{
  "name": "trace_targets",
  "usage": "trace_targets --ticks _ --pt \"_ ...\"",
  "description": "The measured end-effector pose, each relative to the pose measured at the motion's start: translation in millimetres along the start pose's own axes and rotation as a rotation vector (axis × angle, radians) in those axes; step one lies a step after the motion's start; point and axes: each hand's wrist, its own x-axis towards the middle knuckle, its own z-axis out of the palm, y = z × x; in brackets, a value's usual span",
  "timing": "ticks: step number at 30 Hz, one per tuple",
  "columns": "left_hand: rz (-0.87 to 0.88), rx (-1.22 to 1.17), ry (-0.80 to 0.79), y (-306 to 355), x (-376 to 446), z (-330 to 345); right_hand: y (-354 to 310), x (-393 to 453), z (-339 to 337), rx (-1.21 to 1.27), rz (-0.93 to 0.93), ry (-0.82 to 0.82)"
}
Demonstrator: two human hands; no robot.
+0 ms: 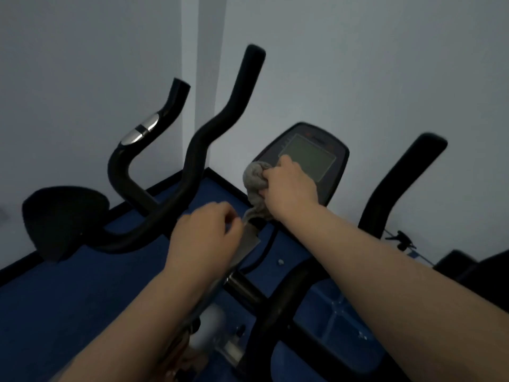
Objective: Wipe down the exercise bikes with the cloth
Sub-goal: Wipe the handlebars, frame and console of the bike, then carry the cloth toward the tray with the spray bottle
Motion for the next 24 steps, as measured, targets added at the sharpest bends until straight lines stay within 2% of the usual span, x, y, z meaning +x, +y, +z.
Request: trace_targets --ticks 3,6,10,14,17,21,24 --pt "-0.003 -0.032 0.049 3.1 -5.9 -5.7 1.8 -35.0 -7.1 0.194 -0.021 -0.074" --pt "-0.070 -0.096 0.095 7.5 -22.2 -8.8 10.2 -88.0 -8.8 0.306 -0.079 0.001" --pt "-0.134 -0.203 0.107 17.8 -63.4 -4.0 16.5 -140.6 1.7 0.314 -0.300 0.139" --pt "-0.140 -0.368 0.139 39.0 -111.1 2.0 20.2 -180.5 -2.4 0.479 -0.356 0.253" --pt "-0.173 -0.491 0.156 64.1 -146.9 4.7 50.0 -238.1 9.4 0.552 -0.346 0.185" --pt "-0.085 -0.350 0.172 111.4 -201.7 30.1 114.6 -320.0 28.5 0.617 -0.246 0.225" --pt "0.052 -0.268 0.124 151.5 -242.8 65.1 153.6 -372.8 40.7 0.613 -0.153 0.162"
